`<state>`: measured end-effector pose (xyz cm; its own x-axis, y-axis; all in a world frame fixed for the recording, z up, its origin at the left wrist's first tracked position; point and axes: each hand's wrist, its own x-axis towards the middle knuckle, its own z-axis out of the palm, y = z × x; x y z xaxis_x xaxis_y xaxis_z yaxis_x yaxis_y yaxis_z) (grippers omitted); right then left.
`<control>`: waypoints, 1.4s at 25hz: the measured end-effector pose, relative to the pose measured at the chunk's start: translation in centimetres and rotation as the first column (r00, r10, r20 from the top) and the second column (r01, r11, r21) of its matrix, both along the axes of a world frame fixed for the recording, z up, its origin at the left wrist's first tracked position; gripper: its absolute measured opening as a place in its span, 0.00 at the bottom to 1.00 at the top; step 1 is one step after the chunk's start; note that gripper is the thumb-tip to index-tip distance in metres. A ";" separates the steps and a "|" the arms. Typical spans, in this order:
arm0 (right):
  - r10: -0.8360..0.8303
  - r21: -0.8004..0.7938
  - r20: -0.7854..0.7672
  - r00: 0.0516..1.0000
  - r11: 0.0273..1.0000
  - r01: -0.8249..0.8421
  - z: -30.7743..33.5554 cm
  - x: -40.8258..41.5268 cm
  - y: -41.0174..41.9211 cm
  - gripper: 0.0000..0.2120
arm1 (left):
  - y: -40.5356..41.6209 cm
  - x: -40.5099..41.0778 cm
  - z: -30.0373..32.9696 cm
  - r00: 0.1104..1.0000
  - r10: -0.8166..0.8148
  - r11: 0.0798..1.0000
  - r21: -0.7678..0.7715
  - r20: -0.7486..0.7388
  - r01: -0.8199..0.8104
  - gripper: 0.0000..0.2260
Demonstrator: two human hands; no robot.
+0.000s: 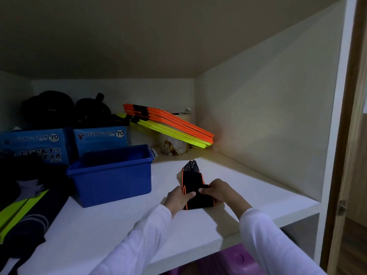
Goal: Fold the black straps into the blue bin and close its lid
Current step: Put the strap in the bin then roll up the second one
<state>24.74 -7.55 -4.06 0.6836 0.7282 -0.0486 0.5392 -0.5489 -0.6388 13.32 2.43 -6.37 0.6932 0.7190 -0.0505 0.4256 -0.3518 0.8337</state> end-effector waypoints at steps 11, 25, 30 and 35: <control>0.200 0.026 0.469 0.860 0.970 -0.240 -0.9 -1.0 0.4 0.14 | -0.5 0.2 0.4 0.999 -0.043 0.879 0.475 -0.004 0.040 0.13; 0.314 -0.083 0.225 0.922 0.949 -0.303 0.1 -1.2 -2.2 0.28 | 0.7 -2.1 1.5 0.927 -0.229 0.762 0.538 -0.298 0.361 0.29; 0.311 0.034 0.109 0.944 0.948 -0.317 0.7 -0.9 -2.4 0.17 | 0.4 -2.8 1.8 0.957 -0.262 0.873 0.393 -0.127 0.290 0.14; 0.281 0.148 0.031 0.959 0.948 -0.282 0.8 -0.7 -2.7 0.03 | 0.7 -3.0 2.3 0.975 -0.217 0.960 0.171 -0.041 0.221 0.04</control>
